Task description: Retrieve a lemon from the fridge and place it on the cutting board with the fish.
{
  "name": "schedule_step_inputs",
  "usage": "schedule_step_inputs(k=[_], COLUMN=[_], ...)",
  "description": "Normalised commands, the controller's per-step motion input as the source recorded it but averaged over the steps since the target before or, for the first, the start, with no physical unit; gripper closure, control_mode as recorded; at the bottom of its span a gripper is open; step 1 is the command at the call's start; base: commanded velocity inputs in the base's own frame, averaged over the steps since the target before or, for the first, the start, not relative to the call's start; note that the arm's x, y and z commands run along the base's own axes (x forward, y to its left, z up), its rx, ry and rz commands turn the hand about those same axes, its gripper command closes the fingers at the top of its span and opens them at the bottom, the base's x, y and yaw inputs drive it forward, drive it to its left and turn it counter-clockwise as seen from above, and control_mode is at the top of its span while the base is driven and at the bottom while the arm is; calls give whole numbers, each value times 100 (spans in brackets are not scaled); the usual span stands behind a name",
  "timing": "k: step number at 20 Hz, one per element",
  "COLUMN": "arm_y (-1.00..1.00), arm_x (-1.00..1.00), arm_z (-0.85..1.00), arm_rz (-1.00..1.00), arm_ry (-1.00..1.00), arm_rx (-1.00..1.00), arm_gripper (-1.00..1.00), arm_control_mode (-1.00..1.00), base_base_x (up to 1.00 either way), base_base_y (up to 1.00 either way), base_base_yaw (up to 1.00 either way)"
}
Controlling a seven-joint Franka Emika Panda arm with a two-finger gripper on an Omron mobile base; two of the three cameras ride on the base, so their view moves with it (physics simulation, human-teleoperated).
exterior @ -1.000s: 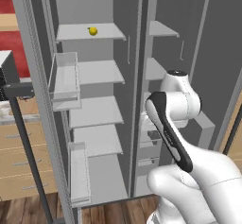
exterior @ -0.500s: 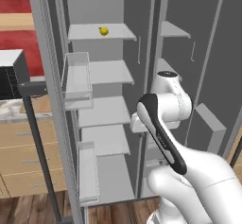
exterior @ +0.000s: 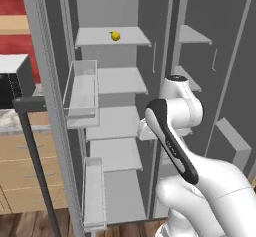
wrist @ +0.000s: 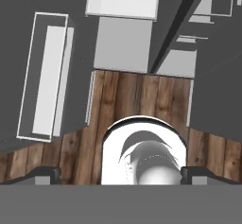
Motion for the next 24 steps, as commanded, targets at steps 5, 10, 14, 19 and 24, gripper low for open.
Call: schedule_step_inputs(k=[5, 10, 14, 19, 24], arm_y=[0, 0, 0, 0, 0], arm_x=[0, 0, 0, 0, 0], arm_z=[0, 0, 0, 0, 0], arm_rz=[0, 0, 0, 0, 0], arm_ry=[0, 0, 0, 0, 0], arm_rx=[0, 0, 0, 0, 0], arm_gripper=[-100, -100, -100, -100, -100], arm_control_mode=[100, 100, 100, 100, 100], base_base_x=[43, 60, 60, 52, 52], base_base_y=[-30, -1, -6, 11, 8], base_base_yaw=[4, 0, 2, 2, 0])
